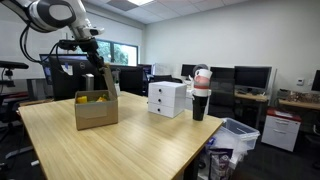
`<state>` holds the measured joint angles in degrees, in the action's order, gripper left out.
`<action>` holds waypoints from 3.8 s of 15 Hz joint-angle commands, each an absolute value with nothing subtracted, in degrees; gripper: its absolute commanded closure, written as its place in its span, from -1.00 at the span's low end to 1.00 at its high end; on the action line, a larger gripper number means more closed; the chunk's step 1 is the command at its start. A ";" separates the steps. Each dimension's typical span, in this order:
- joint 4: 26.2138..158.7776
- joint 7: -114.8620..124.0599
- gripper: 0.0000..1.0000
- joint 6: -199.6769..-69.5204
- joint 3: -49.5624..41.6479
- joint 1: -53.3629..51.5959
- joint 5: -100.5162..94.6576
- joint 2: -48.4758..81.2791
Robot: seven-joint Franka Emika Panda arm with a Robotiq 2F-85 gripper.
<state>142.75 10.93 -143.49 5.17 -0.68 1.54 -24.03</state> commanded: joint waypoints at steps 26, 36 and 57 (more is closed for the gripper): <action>131.92 7.60 0.92 -142.98 1.96 -0.59 2.58 -10.32; 131.45 6.24 0.92 -143.00 1.17 -0.81 4.77 -6.40; 133.11 1.55 0.91 -141.24 0.41 -0.54 13.38 -2.65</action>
<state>132.22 4.39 -142.95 0.85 -0.30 11.07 -2.85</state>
